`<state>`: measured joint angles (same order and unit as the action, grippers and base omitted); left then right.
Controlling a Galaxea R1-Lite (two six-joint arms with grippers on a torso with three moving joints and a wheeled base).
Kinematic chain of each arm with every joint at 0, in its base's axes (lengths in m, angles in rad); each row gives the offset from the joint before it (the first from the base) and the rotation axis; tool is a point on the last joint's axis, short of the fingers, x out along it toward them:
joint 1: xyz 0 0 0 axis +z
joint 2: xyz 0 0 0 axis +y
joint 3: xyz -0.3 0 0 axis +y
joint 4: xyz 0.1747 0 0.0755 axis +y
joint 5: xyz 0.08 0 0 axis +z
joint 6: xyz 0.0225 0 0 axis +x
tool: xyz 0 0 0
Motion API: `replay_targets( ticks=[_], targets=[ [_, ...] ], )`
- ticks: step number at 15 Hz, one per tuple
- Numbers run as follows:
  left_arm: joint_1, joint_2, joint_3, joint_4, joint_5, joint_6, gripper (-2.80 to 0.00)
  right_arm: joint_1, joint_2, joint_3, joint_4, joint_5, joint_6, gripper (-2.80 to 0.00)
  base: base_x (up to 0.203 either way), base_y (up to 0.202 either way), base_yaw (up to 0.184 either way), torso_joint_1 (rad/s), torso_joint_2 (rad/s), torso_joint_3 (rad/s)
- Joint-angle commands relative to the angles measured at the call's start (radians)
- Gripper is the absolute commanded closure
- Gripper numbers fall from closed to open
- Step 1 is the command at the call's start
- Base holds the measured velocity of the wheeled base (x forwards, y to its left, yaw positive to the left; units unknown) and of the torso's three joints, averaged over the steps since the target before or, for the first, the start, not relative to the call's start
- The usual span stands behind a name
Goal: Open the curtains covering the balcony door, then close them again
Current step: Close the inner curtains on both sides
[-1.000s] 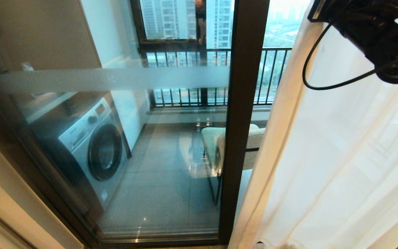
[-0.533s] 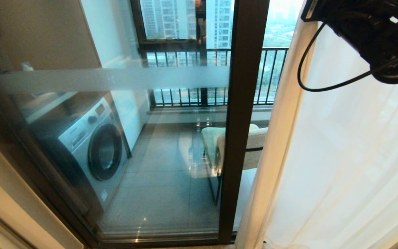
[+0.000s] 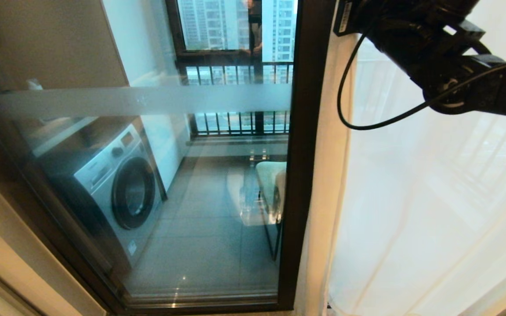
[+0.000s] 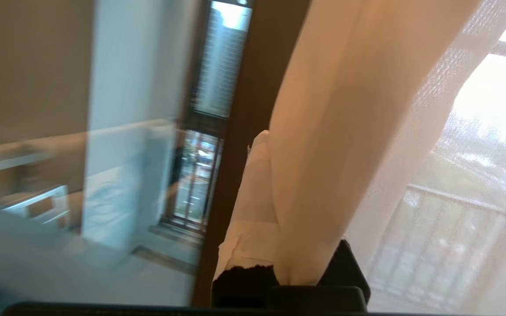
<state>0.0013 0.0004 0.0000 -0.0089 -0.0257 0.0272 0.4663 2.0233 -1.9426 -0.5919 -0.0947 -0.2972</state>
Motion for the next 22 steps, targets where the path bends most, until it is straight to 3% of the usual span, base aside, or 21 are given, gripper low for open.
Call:
replay_targets(
  ticks=[1,7,13,22],
  targets=[
    [0.0,0.0,0.0,0.0,0.0,0.0,0.0,0.049,0.054,-0.013,-0.003,0.0,-0.024,0.0,0.0,0.0,0.0,0.0,0.0,0.0],
    [0.0,0.0,0.0,0.0,0.0,0.0,0.0,0.154,0.121,-0.015,-0.016,0.0,-0.089,0.0,0.0,0.0,0.0,0.0,0.0,0.0],
    [0.0,0.0,0.0,0.0,0.0,0.0,0.0,0.155,0.129,-0.012,-0.072,-0.069,-0.083,0.0,0.0,0.0,0.0,0.0,0.0,0.0],
    [0.0,0.0,0.0,0.0,0.0,0.0,0.0,0.15,0.132,-0.013,-0.155,-0.079,-0.051,0.0,0.0,0.0,0.0,0.0,0.0,0.0]
  ],
)
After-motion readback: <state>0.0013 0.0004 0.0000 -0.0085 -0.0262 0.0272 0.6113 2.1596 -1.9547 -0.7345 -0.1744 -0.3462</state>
